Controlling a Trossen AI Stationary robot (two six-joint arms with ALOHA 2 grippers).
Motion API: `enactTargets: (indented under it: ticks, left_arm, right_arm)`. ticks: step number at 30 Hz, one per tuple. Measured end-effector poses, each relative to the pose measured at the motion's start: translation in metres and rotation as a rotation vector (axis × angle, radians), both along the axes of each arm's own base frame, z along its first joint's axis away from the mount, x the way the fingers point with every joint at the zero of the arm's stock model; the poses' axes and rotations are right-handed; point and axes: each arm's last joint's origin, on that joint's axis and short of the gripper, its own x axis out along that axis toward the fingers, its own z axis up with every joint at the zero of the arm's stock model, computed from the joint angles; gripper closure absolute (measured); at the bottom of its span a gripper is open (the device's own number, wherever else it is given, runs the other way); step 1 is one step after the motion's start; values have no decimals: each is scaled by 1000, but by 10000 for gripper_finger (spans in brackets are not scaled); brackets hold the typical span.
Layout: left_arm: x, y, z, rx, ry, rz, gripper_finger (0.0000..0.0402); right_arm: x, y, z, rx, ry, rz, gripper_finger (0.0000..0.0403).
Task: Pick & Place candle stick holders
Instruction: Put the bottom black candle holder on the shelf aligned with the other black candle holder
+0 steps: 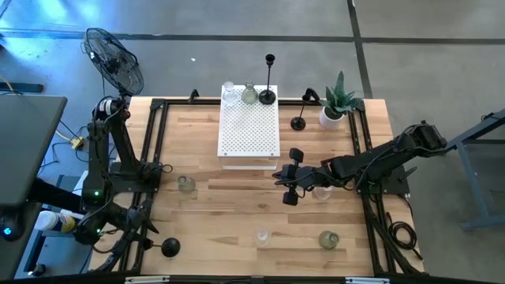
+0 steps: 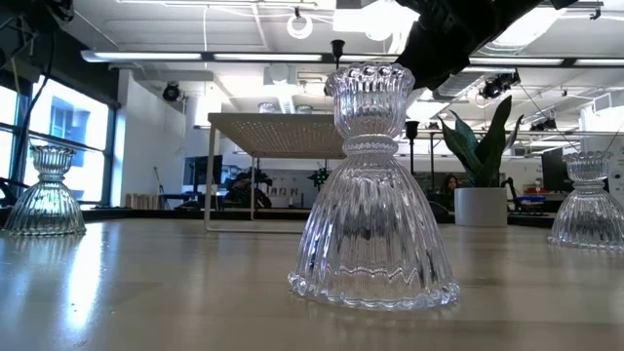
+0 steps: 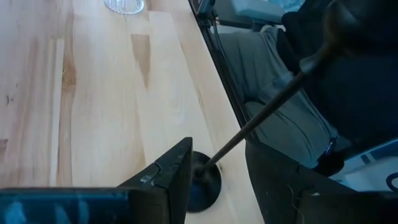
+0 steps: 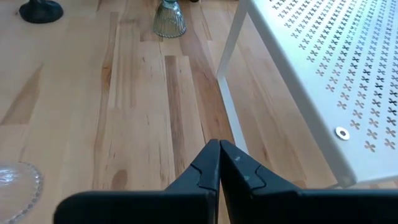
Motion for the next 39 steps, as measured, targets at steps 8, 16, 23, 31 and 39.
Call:
enactTargets:
  ticks: [8,16,23,31,39]
  left_arm:
    - [0,0,3,12,-35,-14,256]
    - [1,6,21,-100,-56,-32,256]
    - [17,6,18,-82,17,-47,256]
    - [31,3,21,-90,48,-119,256]
    - [30,3,20,-96,75,-150,256]
  right_arm:
    - [0,0,0,0,0,0,401]
    - [0,0,0,-1,-1,0,401]
    - [0,0,0,-5,-3,4,401]
    - [0,0,0,-5,-2,4,401]
    - [0,0,0,-5,-2,4,402]
